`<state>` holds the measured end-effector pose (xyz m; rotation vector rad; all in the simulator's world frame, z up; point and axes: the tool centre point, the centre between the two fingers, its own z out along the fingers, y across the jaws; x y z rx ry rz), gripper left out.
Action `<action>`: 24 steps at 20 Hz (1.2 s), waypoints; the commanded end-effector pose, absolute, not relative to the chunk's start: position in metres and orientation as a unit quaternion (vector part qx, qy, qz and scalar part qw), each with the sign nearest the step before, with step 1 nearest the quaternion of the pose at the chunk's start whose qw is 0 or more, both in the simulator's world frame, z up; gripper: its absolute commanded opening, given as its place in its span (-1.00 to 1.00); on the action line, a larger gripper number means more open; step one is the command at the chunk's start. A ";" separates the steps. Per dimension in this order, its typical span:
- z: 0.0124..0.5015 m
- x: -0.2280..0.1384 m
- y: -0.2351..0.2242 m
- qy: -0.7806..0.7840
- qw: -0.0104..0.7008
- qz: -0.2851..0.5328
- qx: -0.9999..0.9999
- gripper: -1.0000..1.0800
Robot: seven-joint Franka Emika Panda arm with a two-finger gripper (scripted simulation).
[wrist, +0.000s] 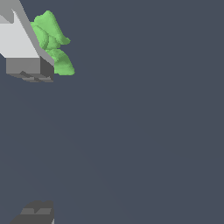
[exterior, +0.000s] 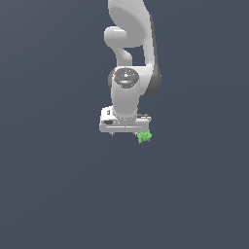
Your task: Pick up the object and move it to a goal position.
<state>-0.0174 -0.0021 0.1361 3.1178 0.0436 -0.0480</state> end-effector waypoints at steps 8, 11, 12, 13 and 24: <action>0.103 -0.056 0.075 0.064 0.004 -0.004 0.998 0.92; 0.096 -0.067 0.091 0.075 0.002 -0.002 0.997 0.92; 0.095 -0.070 0.095 0.078 0.002 -0.002 0.997 0.92; 0.093 -0.072 0.098 0.080 0.001 -0.001 0.997 0.92; 0.082 -0.077 0.105 0.085 0.000 -0.001 0.996 0.92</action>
